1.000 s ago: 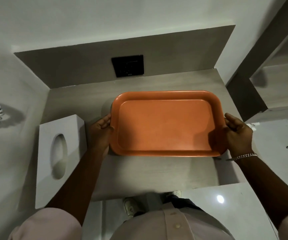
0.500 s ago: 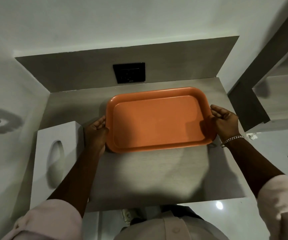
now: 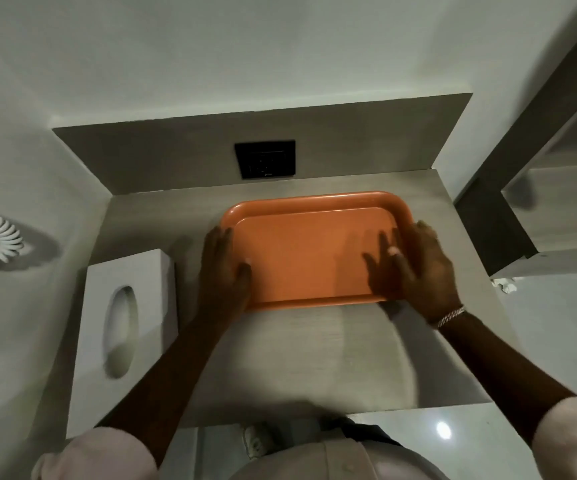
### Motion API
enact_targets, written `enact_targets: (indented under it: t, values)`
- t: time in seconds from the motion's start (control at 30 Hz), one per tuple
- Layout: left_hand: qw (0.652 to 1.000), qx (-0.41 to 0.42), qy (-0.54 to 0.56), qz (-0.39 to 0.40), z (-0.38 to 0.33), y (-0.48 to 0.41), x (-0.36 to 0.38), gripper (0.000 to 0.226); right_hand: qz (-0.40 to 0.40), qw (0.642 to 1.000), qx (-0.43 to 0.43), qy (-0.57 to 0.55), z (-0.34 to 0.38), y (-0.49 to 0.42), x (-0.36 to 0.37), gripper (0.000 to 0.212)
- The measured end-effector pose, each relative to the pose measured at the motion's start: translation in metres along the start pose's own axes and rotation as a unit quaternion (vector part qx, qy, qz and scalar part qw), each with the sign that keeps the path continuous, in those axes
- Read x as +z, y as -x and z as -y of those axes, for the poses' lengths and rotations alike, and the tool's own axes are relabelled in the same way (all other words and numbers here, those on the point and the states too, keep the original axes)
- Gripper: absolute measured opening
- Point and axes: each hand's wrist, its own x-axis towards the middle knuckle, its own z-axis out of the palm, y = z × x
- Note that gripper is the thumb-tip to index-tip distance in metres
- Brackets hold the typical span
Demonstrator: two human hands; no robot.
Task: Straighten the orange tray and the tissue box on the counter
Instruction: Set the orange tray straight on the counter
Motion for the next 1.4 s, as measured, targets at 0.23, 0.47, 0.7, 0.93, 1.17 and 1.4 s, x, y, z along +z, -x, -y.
enact_targets:
  t: [0.23, 0.47, 0.7, 0.93, 1.17, 1.4]
  values:
    - [0.956, 0.208, -0.202, 0.047, -0.001, 0.067, 0.026, 0.073, 0.103, 0.959, -0.162, 0.208, 0.01, 0.073, 0.046, 0.081]
    - [0.938, 0.168, -0.282, 0.114, 0.014, 0.099, 0.051, 0.075, 0.07, 0.947, -0.154, 0.273, -0.001, 0.102, 0.074, 0.08]
    - [0.936, 0.164, -0.292, 0.109, 0.018, 0.089, 0.058, 0.077, 0.065, 0.953, -0.137, 0.262, -0.005, 0.096, 0.081, 0.082]
    - [0.943, 0.154, -0.281, 0.091, 0.018, 0.061, 0.066, 0.076, 0.064, 0.958, -0.131, 0.247, -0.001, 0.07, 0.088, 0.083]
    - [0.95, 0.145, -0.266, 0.072, 0.02, 0.036, 0.069, 0.079, 0.061, 0.96, -0.13, 0.239, 0.003, 0.047, 0.098, 0.082]
    - [0.952, 0.128, -0.268, 0.074, 0.021, 0.026, 0.07, 0.079, 0.065, 0.96, -0.135, 0.237, 0.003, 0.035, 0.1, 0.08]
